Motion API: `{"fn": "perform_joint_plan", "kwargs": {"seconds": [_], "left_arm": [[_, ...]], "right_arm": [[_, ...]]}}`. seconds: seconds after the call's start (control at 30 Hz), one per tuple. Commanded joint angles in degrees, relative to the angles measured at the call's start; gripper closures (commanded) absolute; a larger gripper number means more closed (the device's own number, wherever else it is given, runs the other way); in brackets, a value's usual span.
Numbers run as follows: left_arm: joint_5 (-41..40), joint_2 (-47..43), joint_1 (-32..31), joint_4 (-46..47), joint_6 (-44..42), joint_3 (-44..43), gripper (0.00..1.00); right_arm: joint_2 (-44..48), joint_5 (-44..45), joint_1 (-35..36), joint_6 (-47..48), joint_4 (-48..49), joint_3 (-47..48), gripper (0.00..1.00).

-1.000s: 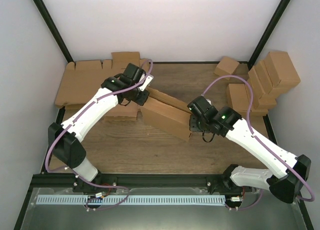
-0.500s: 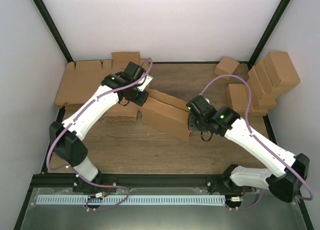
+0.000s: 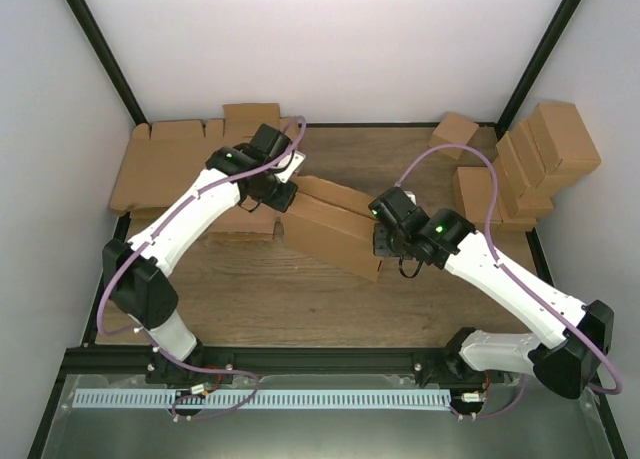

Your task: Fold the paper box

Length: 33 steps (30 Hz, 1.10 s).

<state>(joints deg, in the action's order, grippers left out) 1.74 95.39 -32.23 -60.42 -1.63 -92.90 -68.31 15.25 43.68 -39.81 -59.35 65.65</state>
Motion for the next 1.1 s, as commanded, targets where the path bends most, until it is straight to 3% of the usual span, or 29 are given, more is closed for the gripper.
{"fn": "perform_joint_plan", "kwargs": {"seconds": [0.0, 0.37, 0.63, 1.07], "left_arm": [[2.18, -1.89, -0.63, 3.09, 0.75, 2.96, 0.96], [-1.91, -5.32, -0.64, 7.93, -2.08, 7.98, 0.96], [2.53, -7.14, -0.62, 10.13, -0.16, 11.31, 0.96], [2.33, -8.58, -0.64, 12.61, 3.32, 15.22, 0.96]], "right_arm": [[-1.79, 0.78, -0.17, 1.08, -1.69, -0.70, 0.79], [-1.16, 3.05, -0.18, 2.13, -4.89, 2.02, 0.78], [-1.97, 3.68, -0.18, 2.34, -5.80, 3.81, 0.76], [-2.17, 6.55, -0.17, 4.08, -8.95, 9.01, 0.70]]}}
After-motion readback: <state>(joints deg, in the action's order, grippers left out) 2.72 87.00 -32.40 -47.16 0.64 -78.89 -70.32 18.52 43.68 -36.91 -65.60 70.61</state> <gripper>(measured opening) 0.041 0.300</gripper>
